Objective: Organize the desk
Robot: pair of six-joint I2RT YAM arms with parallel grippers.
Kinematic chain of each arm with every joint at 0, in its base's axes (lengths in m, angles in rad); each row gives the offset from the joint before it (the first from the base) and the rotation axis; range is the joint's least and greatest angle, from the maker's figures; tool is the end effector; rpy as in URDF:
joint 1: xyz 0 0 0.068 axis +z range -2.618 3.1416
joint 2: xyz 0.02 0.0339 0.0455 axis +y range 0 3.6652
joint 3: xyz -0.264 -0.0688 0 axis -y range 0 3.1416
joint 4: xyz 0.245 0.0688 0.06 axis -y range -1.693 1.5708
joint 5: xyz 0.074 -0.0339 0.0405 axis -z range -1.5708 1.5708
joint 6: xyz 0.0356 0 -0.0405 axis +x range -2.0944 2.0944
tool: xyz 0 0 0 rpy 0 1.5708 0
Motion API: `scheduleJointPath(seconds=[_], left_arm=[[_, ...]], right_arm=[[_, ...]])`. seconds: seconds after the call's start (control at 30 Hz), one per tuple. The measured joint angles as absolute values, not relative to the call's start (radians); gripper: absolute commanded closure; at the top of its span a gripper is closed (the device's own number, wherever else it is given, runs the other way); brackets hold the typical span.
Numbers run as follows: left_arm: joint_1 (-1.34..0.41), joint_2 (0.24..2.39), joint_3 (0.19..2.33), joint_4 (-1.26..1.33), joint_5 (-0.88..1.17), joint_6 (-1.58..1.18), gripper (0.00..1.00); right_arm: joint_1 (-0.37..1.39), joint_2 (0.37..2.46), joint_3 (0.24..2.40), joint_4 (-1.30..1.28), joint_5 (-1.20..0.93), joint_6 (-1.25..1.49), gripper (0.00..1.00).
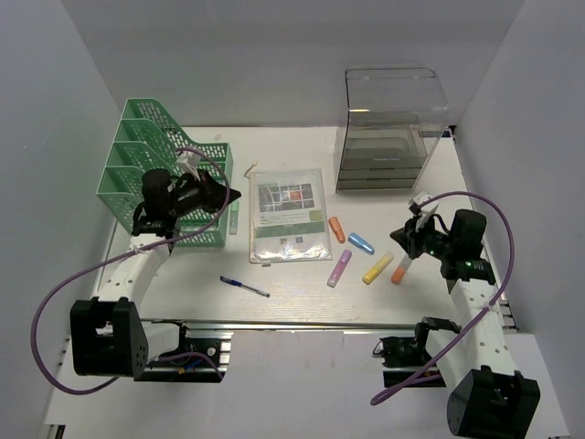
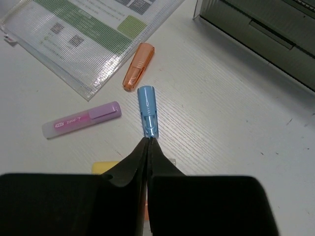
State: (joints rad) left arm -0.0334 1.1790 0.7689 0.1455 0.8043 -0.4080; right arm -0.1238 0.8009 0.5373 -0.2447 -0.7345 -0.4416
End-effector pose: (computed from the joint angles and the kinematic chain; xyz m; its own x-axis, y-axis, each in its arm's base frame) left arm 0.2621 -0.0344 0.2890 -0.5248 -0.2578 -0.8112 0.5554 0.6185 -0.5559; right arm 0.1777 0.0019 0.2483 -0.2275 -0.2913 -0.9292 -0.6488 0.7569 -0.0785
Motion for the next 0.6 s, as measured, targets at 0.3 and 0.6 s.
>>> scheduleJointPath(seconds=[0.3,0.6], left_arm=[[-0.072,1.295,0.794,0.048,0.752,-0.392,0.05],[-0.228,1.398,0.855,-0.125,0.575,-0.332,0.02]], right_arm=[[-0.056,0.962,0.609,-0.285,-0.796,-0.397,0.11],[0.231,1.176,0.693,-0.212,-0.646,-0.290,0.11]])
